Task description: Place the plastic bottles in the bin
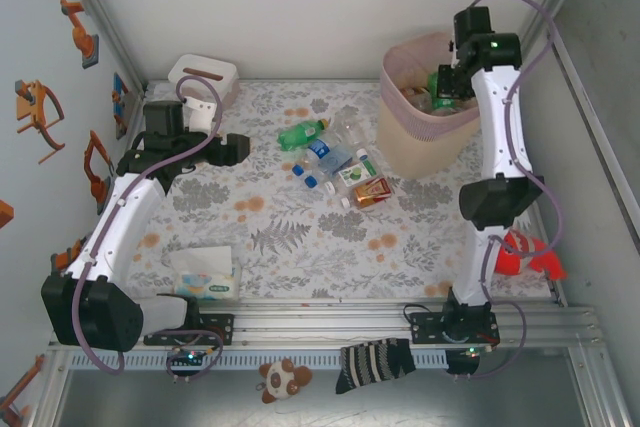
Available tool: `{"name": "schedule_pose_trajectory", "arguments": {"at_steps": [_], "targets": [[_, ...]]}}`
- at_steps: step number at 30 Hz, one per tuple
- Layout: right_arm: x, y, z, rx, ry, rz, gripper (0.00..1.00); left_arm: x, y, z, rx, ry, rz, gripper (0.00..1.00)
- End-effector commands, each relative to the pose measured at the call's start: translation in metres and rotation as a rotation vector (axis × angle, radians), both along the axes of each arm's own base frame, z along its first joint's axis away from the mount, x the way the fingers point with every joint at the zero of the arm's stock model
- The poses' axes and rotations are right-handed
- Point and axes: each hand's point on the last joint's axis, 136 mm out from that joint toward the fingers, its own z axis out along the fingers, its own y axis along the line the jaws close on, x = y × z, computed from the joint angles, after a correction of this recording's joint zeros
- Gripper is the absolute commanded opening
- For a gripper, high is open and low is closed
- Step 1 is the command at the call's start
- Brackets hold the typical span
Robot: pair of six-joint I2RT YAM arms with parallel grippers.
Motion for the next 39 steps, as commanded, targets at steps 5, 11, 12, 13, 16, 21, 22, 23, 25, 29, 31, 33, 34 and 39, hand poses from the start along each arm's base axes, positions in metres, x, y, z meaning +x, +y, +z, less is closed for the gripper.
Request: {"name": "schedule_pose_trajectory", "arguments": {"at_steps": [5, 11, 12, 13, 16, 21, 22, 23, 25, 29, 31, 33, 34, 39], "targets": [[-0.002, -0.015, -0.031, -0.132, 0.126, 0.047, 0.0, 0.0, -0.001, -0.001, -0.009, 0.01, -0.01, 0.86], [-0.001, -0.001, -0.065, -0.069, 0.22, 0.09, 0.0, 0.001, 0.0, -0.001, -0.008, 0.01, -0.007, 0.86], [-0.001, 0.001, -0.071, -0.057, 0.236, 0.096, 0.0, 0.001, 0.0, -0.002, -0.008, 0.013, -0.007, 0.86], [-0.002, 0.004, -0.077, -0.043, 0.253, 0.102, 0.0, 0.001, 0.0, -0.002, -0.007, 0.012, -0.007, 0.86], [-0.003, 0.01, -0.092, -0.008, 0.298, 0.116, 0.0, 0.001, 0.0, -0.002, -0.005, 0.011, -0.006, 0.86], [-0.006, 0.02, -0.111, 0.048, 0.352, 0.128, 0.0, 0.001, 0.0, -0.003, -0.004, 0.013, -0.006, 0.86], [-0.006, 0.023, -0.111, 0.063, 0.352, 0.131, 0.0, 0.001, 0.0, -0.002, -0.006, 0.012, -0.007, 0.86], [-0.005, 0.024, -0.11, 0.069, 0.347, 0.131, 0.0, 0.001, 0.0, -0.003, -0.005, 0.014, -0.007, 0.86], [-0.003, 0.024, -0.101, 0.073, 0.32, 0.123, 0.0, 0.001, 0.0, -0.002, -0.006, 0.011, -0.008, 0.86], [0.0, 0.023, -0.067, 0.076, 0.219, 0.097, 0.0, 0.001, 0.0, -0.001, -0.009, 0.008, -0.008, 0.86], [0.001, 0.024, -0.044, 0.086, 0.147, 0.085, 0.0, 0.0, 0.0, -0.001, -0.012, 0.009, -0.01, 0.86], [0.0, 0.025, -0.022, 0.099, 0.077, 0.076, 0.0, 0.0, 0.0, 0.0, -0.013, 0.009, -0.01, 0.86], [-0.001, 0.025, -0.012, 0.108, 0.045, 0.071, 0.0, 0.0, 0.0, 0.0, -0.014, 0.007, -0.01, 0.86], [-0.011, 0.034, 0.03, 0.152, -0.076, 0.077, 0.0, 0.0, 0.0, 0.002, -0.015, 0.002, -0.011, 0.86]]}}
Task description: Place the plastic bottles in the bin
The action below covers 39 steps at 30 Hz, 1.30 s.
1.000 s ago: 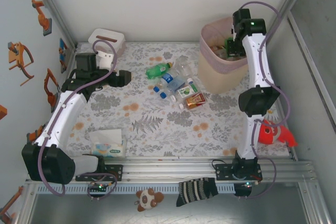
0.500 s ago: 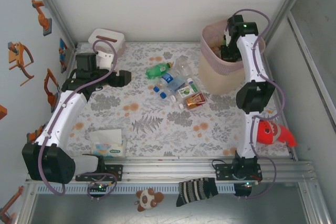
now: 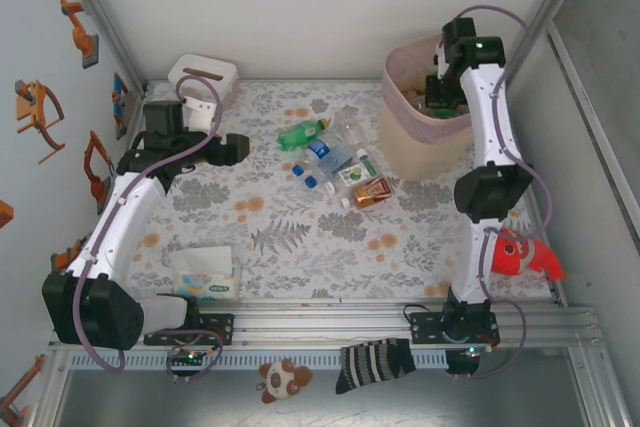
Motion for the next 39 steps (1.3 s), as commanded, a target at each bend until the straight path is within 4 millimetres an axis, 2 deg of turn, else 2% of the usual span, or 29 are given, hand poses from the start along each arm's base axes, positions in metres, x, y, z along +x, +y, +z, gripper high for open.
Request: {"name": "schedule_pose_trajectory", "arguments": {"at_steps": [1, 5, 9, 14, 16, 18, 23, 27, 29, 34, 37, 39], "targets": [[-0.016, 0.013, 0.058, 0.063, -0.152, -0.004, 0.0, -0.002, -0.002, 0.004, -0.017, -0.004, -0.017, 0.86], [-0.028, 0.03, 0.082, 0.092, -0.221, 0.03, 0.01, -0.002, -0.003, 0.004, -0.018, -0.003, -0.019, 0.86], [-0.044, 0.055, 0.099, 0.13, -0.266, 0.082, 0.05, -0.002, -0.003, 0.005, -0.023, -0.004, -0.019, 0.86], [-0.063, 0.093, 0.098, 0.122, -0.268, 0.169, 0.11, -0.003, -0.005, 0.007, -0.031, -0.006, -0.024, 0.86], [-0.07, 0.104, 0.093, 0.12, -0.257, 0.174, 0.16, -0.003, -0.004, 0.006, -0.03, -0.005, -0.023, 0.86], [-0.077, 0.113, 0.085, 0.122, -0.241, 0.151, 0.25, -0.003, -0.004, 0.006, -0.031, -0.004, -0.023, 0.86], [-0.09, 0.137, 0.053, 0.254, -0.237, -0.002, 0.36, -0.004, -0.005, 0.007, -0.035, -0.005, -0.026, 0.86], [-0.103, 0.155, 0.016, 0.437, -0.229, -0.163, 0.49, -0.004, -0.005, 0.009, -0.036, -0.011, -0.024, 0.86], [-0.111, 0.158, -0.003, 0.485, -0.238, -0.246, 0.55, -0.004, -0.005, 0.009, -0.036, -0.012, -0.025, 0.86], [-0.129, 0.146, -0.06, 0.485, -0.172, -0.493, 0.64, -0.005, -0.005, 0.01, -0.038, -0.013, -0.026, 0.86], [-0.136, 0.145, -0.095, 0.496, -0.093, -0.611, 0.74, -0.004, -0.006, 0.009, -0.041, -0.01, -0.028, 0.86], [-0.136, 0.15, -0.113, 0.533, -0.066, -0.656, 0.77, -0.005, -0.006, 0.009, -0.041, -0.009, -0.029, 0.86]]}}
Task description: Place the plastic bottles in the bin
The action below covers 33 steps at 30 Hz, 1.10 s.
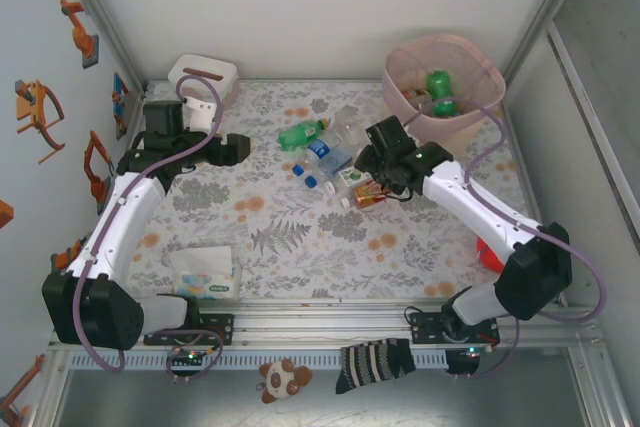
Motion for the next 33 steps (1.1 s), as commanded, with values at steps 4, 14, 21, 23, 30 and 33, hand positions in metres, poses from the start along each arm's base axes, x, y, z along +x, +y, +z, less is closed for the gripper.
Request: {"name": "schedule_pose_trajectory", "arguments": {"at_steps": [4, 14, 21, 23, 30, 33], "targets": [[0.008, 0.006, -0.05, 0.177, 0.05, -0.279, 0.81, -0.002, 0.0, 0.007, -0.015, -0.012, -0.003, 0.86], [0.007, 0.007, -0.1, 0.208, 0.129, -0.37, 0.79, -0.001, -0.001, 0.004, -0.013, -0.001, -0.007, 0.86], [0.007, 0.006, -0.119, 0.196, 0.166, -0.394, 0.74, -0.001, -0.001, 0.001, -0.01, 0.008, -0.007, 0.86], [0.006, 0.004, -0.123, 0.192, 0.174, -0.401, 0.73, -0.001, -0.001, 0.001, -0.01, 0.007, -0.006, 0.86], [0.005, 0.0, -0.128, 0.184, 0.174, -0.41, 0.68, -0.001, -0.001, 0.001, -0.01, 0.008, -0.006, 0.86], [0.004, -0.003, -0.128, 0.183, 0.173, -0.414, 0.65, 0.0, -0.001, 0.001, -0.009, 0.008, -0.005, 0.86]]}}
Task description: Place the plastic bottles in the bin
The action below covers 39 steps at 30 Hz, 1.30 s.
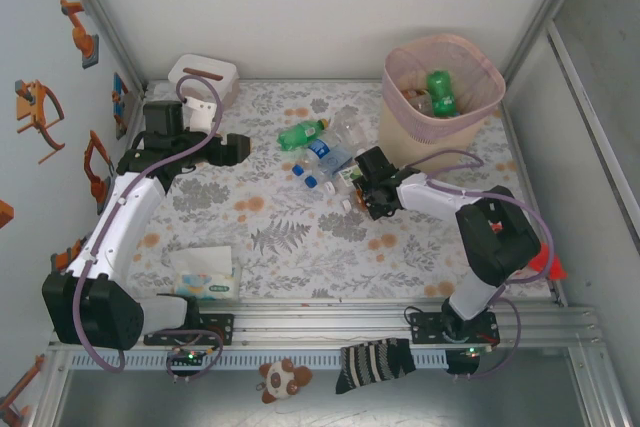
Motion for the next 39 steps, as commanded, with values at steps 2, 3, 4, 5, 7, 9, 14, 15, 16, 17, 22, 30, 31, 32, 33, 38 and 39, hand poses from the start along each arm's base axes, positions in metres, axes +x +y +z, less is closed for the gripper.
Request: {"name": "schedule_pose_trajectory", "arguments": {"at_steps": [2, 3, 4, 5, 7, 9, 14, 15, 16, 17, 22, 30, 31, 32, 33, 38, 39], "targets": [[-0.003, -0.013, -0.005, -0.027, 0.002, -0.041, 0.62, 0.0, -0.001, 0.001, -0.01, 0.009, -0.006, 0.86], [-0.004, -0.013, -0.003, -0.026, -0.002, -0.039, 0.61, 0.0, -0.001, 0.001, -0.01, 0.008, -0.006, 0.86], [-0.004, -0.014, 0.0, -0.028, -0.007, -0.037, 0.59, 0.0, -0.001, 0.001, -0.01, 0.008, -0.006, 0.86], [-0.005, -0.015, 0.002, -0.032, -0.01, -0.034, 0.59, 0.0, -0.001, 0.001, -0.01, 0.008, -0.006, 0.86], [-0.007, -0.018, 0.009, -0.046, -0.02, -0.019, 0.56, 0.0, -0.001, 0.001, -0.01, 0.009, -0.006, 0.86], [-0.008, -0.022, 0.02, -0.073, -0.036, 0.005, 0.54, 0.0, -0.001, 0.001, -0.01, 0.006, -0.006, 0.86], [-0.01, -0.035, 0.057, -0.183, -0.093, 0.113, 0.51, 0.0, -0.001, 0.001, -0.011, 0.008, -0.007, 0.86], [-0.009, -0.038, 0.067, -0.206, -0.116, 0.146, 0.51, 0.0, -0.001, 0.001, -0.011, 0.007, -0.007, 0.86], [-0.008, -0.04, 0.078, -0.235, -0.143, 0.184, 0.5, 0.0, -0.001, 0.001, -0.011, 0.008, -0.007, 0.86], [-0.007, -0.04, 0.088, -0.252, -0.167, 0.223, 0.5, 0.0, -0.001, 0.001, -0.01, 0.009, -0.006, 0.86], [-0.001, -0.022, 0.152, -0.343, -0.368, 0.574, 0.46, 0.0, -0.001, 0.001, -0.014, 0.01, -0.008, 0.86], [-0.005, -0.023, 0.243, -0.549, -0.53, 0.884, 0.43, 0.001, -0.003, 0.0, -0.023, 0.016, -0.01, 0.86], [-0.005, -0.026, 0.254, -0.584, -0.547, 0.907, 0.42, 0.001, -0.003, 0.0, -0.023, 0.016, -0.011, 0.86], [-0.004, -0.029, 0.264, -0.613, -0.558, 0.913, 0.42, 0.001, -0.003, 0.0, -0.024, 0.016, -0.012, 0.86], [-0.002, -0.032, 0.273, -0.647, -0.563, 0.923, 0.41, 0.001, -0.003, 0.0, -0.025, 0.016, -0.011, 0.86], [0.011, -0.044, 0.317, -0.775, -0.601, 0.949, 0.4, 0.001, -0.003, 0.0, -0.024, 0.015, -0.01, 0.86], [0.015, -0.046, 0.325, -0.79, -0.612, 0.947, 0.4, 0.001, -0.003, 0.0, -0.024, 0.014, -0.009, 0.86]]}}
